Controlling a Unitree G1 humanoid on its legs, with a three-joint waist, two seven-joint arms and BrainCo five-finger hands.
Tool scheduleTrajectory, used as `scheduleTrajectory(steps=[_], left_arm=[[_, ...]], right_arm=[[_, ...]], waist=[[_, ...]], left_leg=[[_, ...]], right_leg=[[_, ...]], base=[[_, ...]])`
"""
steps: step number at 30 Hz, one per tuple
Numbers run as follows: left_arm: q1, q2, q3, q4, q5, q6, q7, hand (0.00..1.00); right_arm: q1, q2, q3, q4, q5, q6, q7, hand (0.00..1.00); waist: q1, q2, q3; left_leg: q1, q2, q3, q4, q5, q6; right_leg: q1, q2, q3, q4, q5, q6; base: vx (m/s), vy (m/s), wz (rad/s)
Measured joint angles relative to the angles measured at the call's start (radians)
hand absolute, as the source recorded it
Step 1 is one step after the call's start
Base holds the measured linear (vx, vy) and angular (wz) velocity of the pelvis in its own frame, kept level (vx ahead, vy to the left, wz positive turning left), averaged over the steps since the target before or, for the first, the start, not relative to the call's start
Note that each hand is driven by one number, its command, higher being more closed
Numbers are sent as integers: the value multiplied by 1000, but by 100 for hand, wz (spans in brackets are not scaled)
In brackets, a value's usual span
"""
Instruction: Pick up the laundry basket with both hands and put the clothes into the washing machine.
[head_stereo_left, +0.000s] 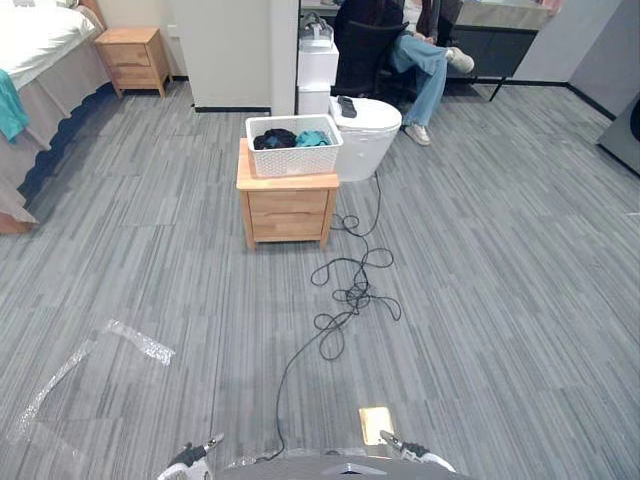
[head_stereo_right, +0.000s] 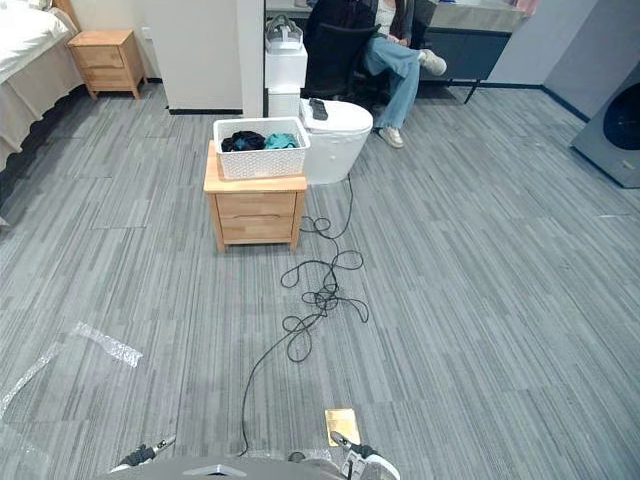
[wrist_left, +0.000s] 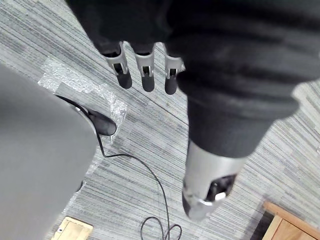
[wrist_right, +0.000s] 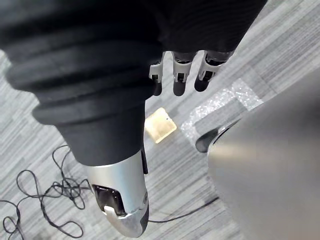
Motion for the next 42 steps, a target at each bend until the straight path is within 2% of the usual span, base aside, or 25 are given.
scheduleTrajectory(steps=[1,2,3,5,9,11,12,13,14,15,16,18,20,23,26,28,32,34,35,36,37,38,39,40,42], left_arm=[[-3,2,7,-2,-1,-1,1,0],[-5,3,24,0,0,-1,1,0],[-4,19,45,0,4,0,3,0],[19,39,56,4,23,6,8,0],[40,35,98,9,40,21,10,0],[29,36,107,9,40,22,10,0],[24,36,116,9,40,22,10,0],[17,28,141,8,41,22,9,0],[11,8,167,0,42,22,9,0],[11,-6,181,0,43,21,7,0],[5,-32,202,1,44,23,5,0],[-9,-58,243,-33,40,21,1,0],[-8,-68,278,-39,0,23,10,0],[6,-61,276,-40,-141,16,36,0],[5,-40,251,-42,-178,6,53,0],[12,-39,240,-37,-185,3,56,0],[39,-71,291,-34,-198,-5,89,0],[47,-73,275,-20,-197,-6,97,0],[68,-72,260,-7,-196,-5,97,0],[74,-64,247,-8,-194,-6,97,0],[77,-37,229,-9,-192,-7,96,0],[71,-15,226,-9,-176,-7,95,0],[71,-10,224,-9,-173,-7,94,0],[73,-9,193,-9,-161,-7,95,0],[66,9,135,-18,-153,-7,93,0]], right_arm=[[8,2,-21,-2,14,-3,0,0],[10,5,-36,-30,24,-3,0,0],[15,19,-36,-48,31,-11,0,0],[12,20,-35,-34,31,-19,0,0],[7,20,-60,-32,30,-21,-1,0],[7,15,-69,-23,26,-15,-14,0],[12,13,-75,-20,23,-13,-20,0],[30,9,-78,-14,17,-1,-28,0],[50,5,-102,-14,17,10,-35,0],[61,3,-110,-17,16,10,-36,0],[78,-9,-134,-28,16,11,-36,0],[72,0,-143,-37,20,11,-37,0],[75,-11,-112,-64,26,4,-53,0],[71,-23,-4,-55,39,4,-81,0],[-59,-10,102,-35,50,-3,-82,0],[-99,5,102,-38,49,-14,-82,0],[-81,31,125,-66,47,-27,-84,0],[-27,11,137,-49,47,-22,-86,0],[6,-8,136,-27,47,-18,-86,0],[19,-5,134,-25,50,-16,-86,0],[27,11,130,-23,47,-14,-85,0],[22,23,92,6,47,-15,-81,0],[14,26,74,15,48,-12,-80,0],[16,37,53,15,47,-14,-77,0],[17,44,42,4,47,-14,-74,0]], waist=[[0,-12,19],[13,0,32],[13,-21,47],[15,-43,62],[10,-41,62],[2,-43,66],[-2,-45,67],[-5,-44,71],[-9,-23,73],[-22,-4,72],[-34,32,53],[-22,40,54],[2,65,70],[28,39,92],[65,-8,121],[80,-24,130],[79,-3,114],[78,12,104],[76,30,85],[76,15,75],[77,-31,51],[76,-65,42],[80,-70,39],[81,-56,45],[71,-59,44]], left_leg=[[10,-6,-11,0,-1,4],[20,-5,-11,0,-1,7],[40,-3,-17,4,-1,14],[89,16,-24,1,-12,21],[111,91,-18,2,-53,-21],[119,121,-5,7,-95,-57],[127,124,-4,11,-112,-67],[149,133,-5,31,-153,-73],[170,166,-11,61,-210,-67],[173,195,-18,83,-238,-54],[155,247,-34,167,-253,-47],[-6,286,-49,528,-216,-37],[-203,322,-94,1068,-114,-66],[-320,292,-20,1313,-131,-58],[-448,245,107,1030,-182,-65],[-479,244,106,837,-171,-65],[-477,238,-7,282,-70,-73],[-484,242,42,285,-73,-59],[-471,225,51,295,69,-46],[-462,205,52,297,147,-22],[-455,150,52,305,192,-38],[-426,117,79,317,161,-30],[-401,108,93,320,147,-26],[-332,91,104,315,89,-15],[-269,67,101,299,47,-11]], right_leg=[[-41,-16,-15,120,-24,5],[-141,-42,-31,328,-23,-26],[-214,-67,-43,496,-8,-50],[-232,-109,-101,568,-45,-45],[-269,-112,-164,277,-13,-26],[-277,-93,-163,-12,111,-6],[-277,-96,-156,-44,132,-7],[-276,-99,-124,-35,142,-16],[-291,-74,-94,65,154,-95],[-295,-57,-103,117,137,-114],[-287,-20,-145,163,84,-111],[-257,10,-163,163,37,-129],[-116,83,-163,107,11,-136],[63,111,-118,28,2,-137],[192,91,-28,-63,8,-126],[237,76,12,-91,-4,-99],[360,-5,59,-117,-120,-4],[432,-43,56,-127,-165,38],[471,-58,62,-106,-166,36],[470,-82,67,-73,-160,35],[431,-134,101,28,-127,13],[375,-177,138,150,-33,-1],[344,-180,158,213,40,-9],[283,-190,194,376,191,-8],[189,-198,187,585,208,-16]], base=[[-41,2,30],[-31,-4,26],[9,-8,18],[114,-42,20],[216,-94,-9],[416,-263,-24],[393,-280,-10],[473,-339,8],[503,-368,26],[563,-382,54],[564,-384,40],[565,-382,9],[661,-336,-12],[586,-208,-38],[528,-116,-83],[424,11,-87],[521,235,-48],[697,514,4],[684,503,13],[686,501,15],[675,478,7],[672,472,-4],[758,488,-18],[592,387,-18],[471,322,1]])
